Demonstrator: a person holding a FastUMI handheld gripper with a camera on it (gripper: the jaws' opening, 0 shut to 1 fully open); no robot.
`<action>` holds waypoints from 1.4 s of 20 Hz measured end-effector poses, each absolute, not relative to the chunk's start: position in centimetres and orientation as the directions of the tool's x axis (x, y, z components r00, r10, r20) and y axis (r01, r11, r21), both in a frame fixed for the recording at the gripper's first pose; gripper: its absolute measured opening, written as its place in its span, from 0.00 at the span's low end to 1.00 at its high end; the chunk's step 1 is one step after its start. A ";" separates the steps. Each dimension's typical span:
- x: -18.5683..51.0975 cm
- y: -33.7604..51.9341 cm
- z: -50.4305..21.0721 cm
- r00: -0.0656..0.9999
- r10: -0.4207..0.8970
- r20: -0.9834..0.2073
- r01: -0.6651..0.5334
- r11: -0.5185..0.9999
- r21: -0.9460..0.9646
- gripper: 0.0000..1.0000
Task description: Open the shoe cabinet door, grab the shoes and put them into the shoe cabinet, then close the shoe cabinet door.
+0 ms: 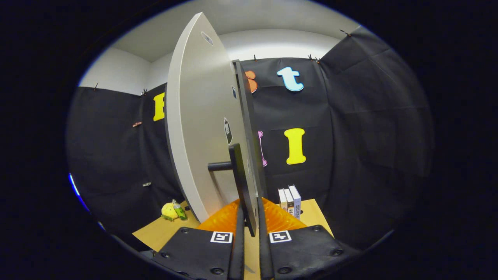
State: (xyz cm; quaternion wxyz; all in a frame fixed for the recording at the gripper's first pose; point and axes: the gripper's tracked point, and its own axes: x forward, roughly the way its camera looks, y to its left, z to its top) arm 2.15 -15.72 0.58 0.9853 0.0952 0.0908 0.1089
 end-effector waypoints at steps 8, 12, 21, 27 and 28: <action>-2.1 -18.1 -0.5 0.976 0.093 -0.197 -0.064 0.987 0.145 0.72; -6.3 -17.8 0.1 0.981 0.015 -0.193 0.013 0.989 0.144 0.98; -13.4 -7.7 -8.7 0.926 0.091 -0.367 0.027 0.953 0.303 0.98; -12.6 1.1 -17.3 0.844 0.229 -0.485 -0.090 0.952 0.294 0.99; -12.4 2.0 -18.9 0.829 0.244 -0.503 -0.104 0.951 0.291 0.99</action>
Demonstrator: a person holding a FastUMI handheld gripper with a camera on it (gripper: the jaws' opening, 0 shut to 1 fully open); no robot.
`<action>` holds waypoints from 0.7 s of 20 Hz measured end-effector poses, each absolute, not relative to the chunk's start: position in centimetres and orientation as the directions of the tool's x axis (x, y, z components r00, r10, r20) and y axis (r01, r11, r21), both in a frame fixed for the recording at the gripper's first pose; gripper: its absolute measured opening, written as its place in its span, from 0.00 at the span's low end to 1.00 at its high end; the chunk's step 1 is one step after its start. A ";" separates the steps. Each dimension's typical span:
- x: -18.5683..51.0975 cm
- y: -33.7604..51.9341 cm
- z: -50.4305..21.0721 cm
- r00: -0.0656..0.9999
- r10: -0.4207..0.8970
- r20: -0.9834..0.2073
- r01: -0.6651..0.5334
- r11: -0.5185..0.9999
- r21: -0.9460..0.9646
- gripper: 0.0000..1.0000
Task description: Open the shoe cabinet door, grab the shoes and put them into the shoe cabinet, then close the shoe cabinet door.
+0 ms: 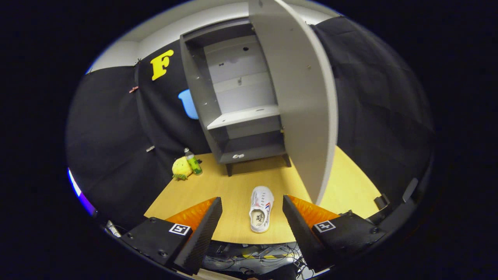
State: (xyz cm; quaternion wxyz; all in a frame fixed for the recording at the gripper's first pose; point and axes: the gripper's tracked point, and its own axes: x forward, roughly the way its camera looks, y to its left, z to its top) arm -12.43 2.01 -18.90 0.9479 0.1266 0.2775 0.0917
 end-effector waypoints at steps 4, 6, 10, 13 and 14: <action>-10.9 6.4 -25.3 0.746 0.318 -0.585 -0.191 0.944 0.270 0.99; -9.6 7.8 -28.7 0.710 0.322 -0.627 -0.215 0.946 0.242 0.99; -7.3 9.4 -34.8 0.645 0.310 -0.698 -0.218 0.951 0.221 0.99; -6.6 9.5 -38.9 0.593 0.284 -0.754 -0.206 0.958 0.198 0.99; -6.6 9.9 -39.9 0.570 0.282 -0.771 -0.207 0.958 0.198 0.99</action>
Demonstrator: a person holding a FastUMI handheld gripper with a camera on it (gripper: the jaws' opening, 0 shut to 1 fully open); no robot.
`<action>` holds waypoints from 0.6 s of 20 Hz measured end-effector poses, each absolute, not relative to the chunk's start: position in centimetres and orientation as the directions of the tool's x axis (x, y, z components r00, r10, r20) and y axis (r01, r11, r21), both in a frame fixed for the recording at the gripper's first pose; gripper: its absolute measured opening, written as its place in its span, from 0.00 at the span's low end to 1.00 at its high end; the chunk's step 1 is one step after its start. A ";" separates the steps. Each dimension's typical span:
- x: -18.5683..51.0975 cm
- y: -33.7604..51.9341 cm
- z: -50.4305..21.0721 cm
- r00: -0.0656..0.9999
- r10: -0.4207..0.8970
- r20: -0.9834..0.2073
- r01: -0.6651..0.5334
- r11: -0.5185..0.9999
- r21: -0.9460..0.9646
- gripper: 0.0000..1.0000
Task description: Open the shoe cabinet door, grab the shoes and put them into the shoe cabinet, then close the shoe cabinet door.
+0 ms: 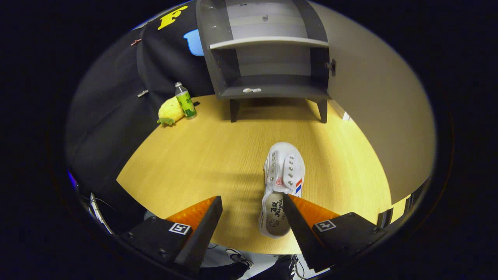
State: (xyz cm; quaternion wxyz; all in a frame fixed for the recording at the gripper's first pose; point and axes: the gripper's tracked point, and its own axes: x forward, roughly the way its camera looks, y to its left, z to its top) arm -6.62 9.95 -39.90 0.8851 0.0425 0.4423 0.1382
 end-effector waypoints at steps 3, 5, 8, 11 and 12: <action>-6.7 10.6 -43.0 0.529 0.276 -0.802 -0.215 0.958 0.188 0.98; -6.1 11.1 -44.2 0.532 0.272 -0.802 -0.218 0.959 0.180 0.98; -3.9 11.5 -45.6 0.573 0.247 -0.781 -0.210 0.966 0.151 0.97; -2.1 11.9 -46.5 0.595 0.228 -0.771 -0.178 0.972 0.150 0.96; -1.6 11.6 -46.7 0.607 0.217 -0.764 -0.169 0.975 0.143 0.97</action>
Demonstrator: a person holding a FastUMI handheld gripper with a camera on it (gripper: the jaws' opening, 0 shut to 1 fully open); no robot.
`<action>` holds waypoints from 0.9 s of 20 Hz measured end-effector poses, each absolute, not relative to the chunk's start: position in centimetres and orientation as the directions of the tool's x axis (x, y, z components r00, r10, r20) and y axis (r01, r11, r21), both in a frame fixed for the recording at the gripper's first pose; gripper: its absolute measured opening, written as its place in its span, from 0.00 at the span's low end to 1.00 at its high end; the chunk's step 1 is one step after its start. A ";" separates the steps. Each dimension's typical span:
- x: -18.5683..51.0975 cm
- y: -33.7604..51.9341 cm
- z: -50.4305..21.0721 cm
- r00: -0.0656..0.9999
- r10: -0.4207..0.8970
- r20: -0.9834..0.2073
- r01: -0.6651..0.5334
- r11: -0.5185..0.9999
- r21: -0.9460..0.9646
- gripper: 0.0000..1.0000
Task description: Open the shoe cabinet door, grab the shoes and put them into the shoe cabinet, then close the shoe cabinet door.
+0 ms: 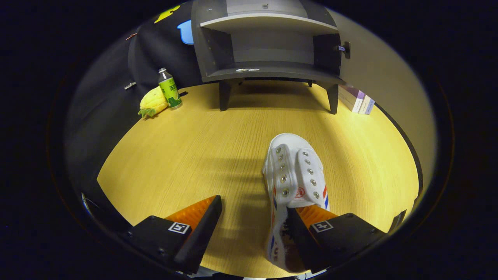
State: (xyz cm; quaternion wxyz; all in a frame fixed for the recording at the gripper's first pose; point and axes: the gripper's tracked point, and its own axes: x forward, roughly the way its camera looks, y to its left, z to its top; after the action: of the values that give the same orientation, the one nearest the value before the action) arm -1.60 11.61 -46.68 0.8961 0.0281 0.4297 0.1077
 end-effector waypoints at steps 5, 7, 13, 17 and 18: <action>1.5 9.7 -47.5 0.636 0.156 -0.756 -0.143 0.986 0.083 0.80; 2.1 9.2 -47.7 0.636 0.156 -0.756 -0.142 0.986 0.084 0.47; 2.3 9.9 -47.8 0.614 0.159 -0.773 -0.174 0.983 0.064 0.13; 2.6 9.9 -47.8 0.604 0.162 -0.780 -0.122 0.986 0.111 0.05; 2.8 9.9 -47.6 0.602 0.159 -0.782 -0.114 0.987 0.112 0.05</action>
State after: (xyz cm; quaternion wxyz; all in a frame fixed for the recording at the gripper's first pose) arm 2.77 9.86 -47.56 0.8947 0.0251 0.4393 0.0763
